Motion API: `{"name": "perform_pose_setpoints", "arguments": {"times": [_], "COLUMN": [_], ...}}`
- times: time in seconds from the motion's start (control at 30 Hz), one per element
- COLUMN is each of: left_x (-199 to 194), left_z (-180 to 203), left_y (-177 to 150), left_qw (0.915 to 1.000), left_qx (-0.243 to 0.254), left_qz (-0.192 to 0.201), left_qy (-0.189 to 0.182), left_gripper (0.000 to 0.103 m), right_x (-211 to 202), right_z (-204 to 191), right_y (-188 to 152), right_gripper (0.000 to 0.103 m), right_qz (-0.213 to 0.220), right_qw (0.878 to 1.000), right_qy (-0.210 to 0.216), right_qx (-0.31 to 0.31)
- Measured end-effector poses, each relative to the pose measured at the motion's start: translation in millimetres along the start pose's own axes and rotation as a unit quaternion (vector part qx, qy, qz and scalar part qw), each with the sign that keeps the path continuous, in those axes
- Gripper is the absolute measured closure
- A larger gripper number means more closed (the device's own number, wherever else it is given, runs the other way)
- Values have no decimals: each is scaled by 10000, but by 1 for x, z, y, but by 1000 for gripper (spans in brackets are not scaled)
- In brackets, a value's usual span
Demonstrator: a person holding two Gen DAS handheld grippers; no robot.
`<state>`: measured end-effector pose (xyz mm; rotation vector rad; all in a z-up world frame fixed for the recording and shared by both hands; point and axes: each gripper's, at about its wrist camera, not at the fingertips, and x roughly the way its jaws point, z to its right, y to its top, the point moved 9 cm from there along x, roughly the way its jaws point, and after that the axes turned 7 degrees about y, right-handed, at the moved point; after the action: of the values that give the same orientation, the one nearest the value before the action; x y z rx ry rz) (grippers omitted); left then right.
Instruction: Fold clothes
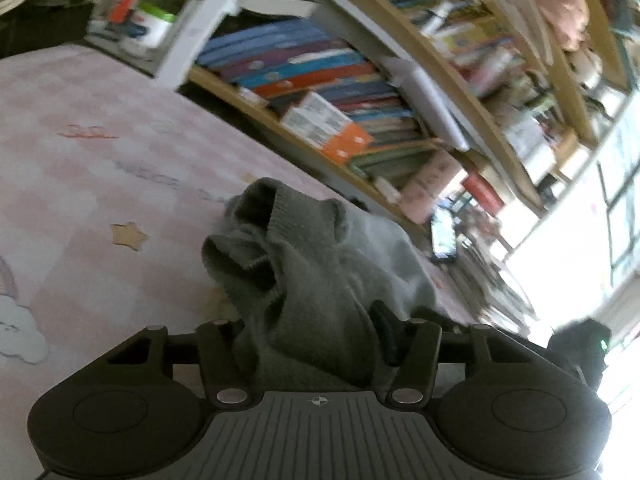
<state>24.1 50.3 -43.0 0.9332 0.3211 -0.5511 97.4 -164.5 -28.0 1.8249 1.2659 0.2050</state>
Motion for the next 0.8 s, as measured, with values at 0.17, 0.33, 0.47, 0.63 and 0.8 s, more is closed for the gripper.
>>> {"name": "perform_pose_setpoints", "arguments": {"times": [0.17, 0.33, 0.47, 0.63, 0.8], "left_x": [7, 13, 17, 23, 28], "left_z": [-5, -5, -7, -7, -7], "left_y": [0, -4, -5, -3, -1], "left_qw": [9999, 9997, 9996, 9995, 9994], "left_qx": [0, 42, -29, -63, -97], "left_qz": [-102, -181, -234, -283, -331], "left_qy": [129, 177, 129, 93, 58], "left_gripper": [37, 26, 24, 22, 24], "right_x": [-6, -6, -5, -4, -3], "right_z": [8, 9, 11, 18, 18], "right_y": [-1, -7, -9, -11, -11], "right_gripper": [56, 46, 46, 36, 36], "right_qz": [-83, -247, -327, -341, -353], "right_qw": [9999, 9994, 9989, 9979, 9979], "right_qy": [100, 145, 155, 143, 132], "right_qx": [87, 188, 310, 530, 525]}}
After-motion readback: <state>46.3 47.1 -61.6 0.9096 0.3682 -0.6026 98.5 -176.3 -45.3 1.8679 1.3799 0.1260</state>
